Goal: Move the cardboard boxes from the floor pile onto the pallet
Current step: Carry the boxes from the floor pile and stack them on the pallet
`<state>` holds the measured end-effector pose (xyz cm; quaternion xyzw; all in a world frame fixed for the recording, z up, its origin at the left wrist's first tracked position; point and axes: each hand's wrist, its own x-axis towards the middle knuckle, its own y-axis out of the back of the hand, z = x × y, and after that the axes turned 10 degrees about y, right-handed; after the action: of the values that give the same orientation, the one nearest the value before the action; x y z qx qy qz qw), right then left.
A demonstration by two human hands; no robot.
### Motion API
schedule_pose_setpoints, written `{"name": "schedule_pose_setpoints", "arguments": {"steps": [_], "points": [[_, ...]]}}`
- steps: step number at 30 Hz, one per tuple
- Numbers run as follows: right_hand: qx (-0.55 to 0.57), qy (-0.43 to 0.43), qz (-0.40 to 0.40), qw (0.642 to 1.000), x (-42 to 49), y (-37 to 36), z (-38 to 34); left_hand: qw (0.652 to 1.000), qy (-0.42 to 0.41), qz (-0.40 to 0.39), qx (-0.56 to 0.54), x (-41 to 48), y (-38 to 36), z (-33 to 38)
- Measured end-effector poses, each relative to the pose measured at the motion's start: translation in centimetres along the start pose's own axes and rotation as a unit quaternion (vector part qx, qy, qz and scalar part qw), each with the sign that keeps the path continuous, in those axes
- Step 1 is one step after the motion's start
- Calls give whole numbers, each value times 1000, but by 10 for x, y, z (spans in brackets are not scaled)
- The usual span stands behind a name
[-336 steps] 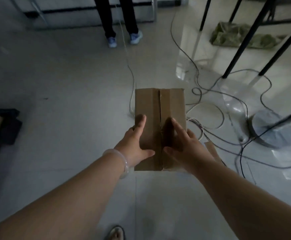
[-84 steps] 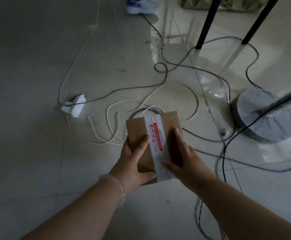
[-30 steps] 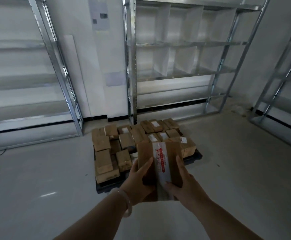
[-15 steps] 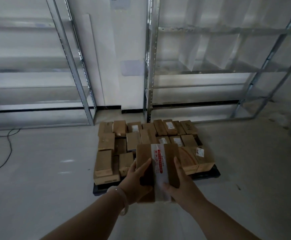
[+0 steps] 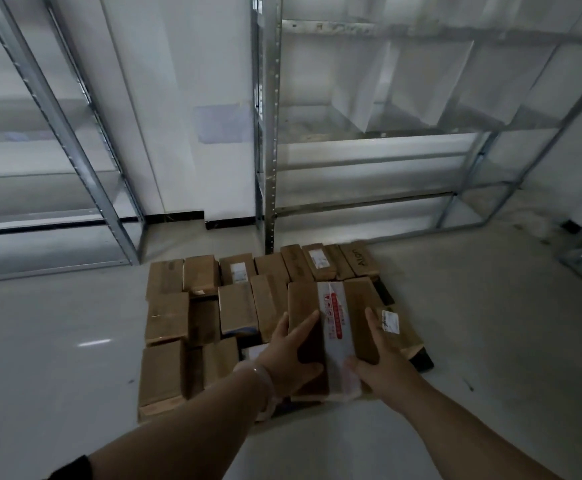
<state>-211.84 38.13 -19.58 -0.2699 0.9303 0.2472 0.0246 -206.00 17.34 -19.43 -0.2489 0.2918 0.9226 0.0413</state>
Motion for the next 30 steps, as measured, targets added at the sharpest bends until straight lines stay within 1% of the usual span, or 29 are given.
{"name": "schedule_pose_setpoints", "arguments": {"steps": [5, 8, 10, 16, 20, 22, 27, 30], "points": [[15, -54, 22, 998, 60, 31, 20, 999, -4, -44, 20, 78, 13, 29], [16, -84, 8, 996, 97, 50, 40, 997, 15, -66, 24, 125, 10, 38], [21, -95, -3, 995, 129, 63, 55, 997, 35, -66, 18, 158, 8, 45], [-16, -88, -71, 993, 248, 109, 89, 993, 100, -27, -48, 262, 12, 68], [-58, -85, -150, 983, 328, 137, 106, 986, 148, 18, -70, 327, 10, 78], [-64, -79, -172, 980, 363, 143, 117, 983, 164, 39, -73, 358, 7, 77], [-74, -85, -198, 974, 436, 124, 164, 966, 222, 95, -97, 427, -6, 46], [-84, -84, -207, 971, 472, 95, 204, 959, 239, 107, -105, 467, -16, 11]]}}
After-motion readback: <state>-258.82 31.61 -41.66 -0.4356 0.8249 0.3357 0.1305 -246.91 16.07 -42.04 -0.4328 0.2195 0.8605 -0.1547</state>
